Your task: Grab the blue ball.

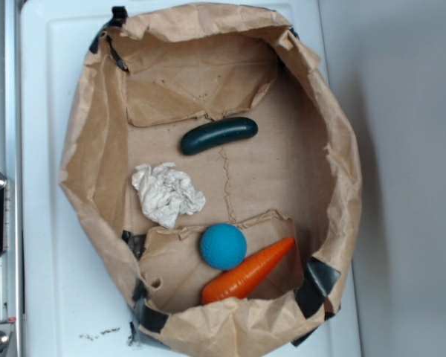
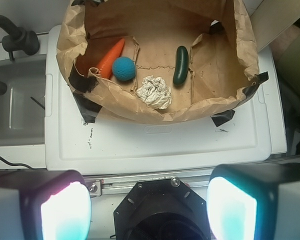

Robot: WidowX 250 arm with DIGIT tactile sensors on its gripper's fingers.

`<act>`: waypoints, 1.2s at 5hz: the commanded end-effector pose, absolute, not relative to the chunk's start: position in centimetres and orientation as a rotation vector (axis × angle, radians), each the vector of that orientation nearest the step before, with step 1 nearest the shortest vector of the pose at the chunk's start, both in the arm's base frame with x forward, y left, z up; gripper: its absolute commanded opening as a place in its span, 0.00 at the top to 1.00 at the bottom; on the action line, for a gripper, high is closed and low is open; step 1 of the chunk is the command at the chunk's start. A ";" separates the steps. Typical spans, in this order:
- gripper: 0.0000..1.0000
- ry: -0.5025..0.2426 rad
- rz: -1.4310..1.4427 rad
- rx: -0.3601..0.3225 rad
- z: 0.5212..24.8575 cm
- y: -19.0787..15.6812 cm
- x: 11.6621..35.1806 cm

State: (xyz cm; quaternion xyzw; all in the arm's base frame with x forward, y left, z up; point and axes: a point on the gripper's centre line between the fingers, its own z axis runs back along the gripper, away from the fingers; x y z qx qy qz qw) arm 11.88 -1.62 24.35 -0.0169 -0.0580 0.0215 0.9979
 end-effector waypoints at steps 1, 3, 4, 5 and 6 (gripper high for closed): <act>0.00 -0.116 0.043 -0.034 24.3 -1.6 11.9; 0.00 -0.133 0.100 -0.072 23.8 -1.0 15.9; 0.00 -0.154 0.046 -0.081 22.7 -0.2 17.9; 0.00 -0.183 -0.125 -0.098 20.5 0.2 21.4; 0.00 -0.222 -0.210 -0.110 18.9 -0.3 24.1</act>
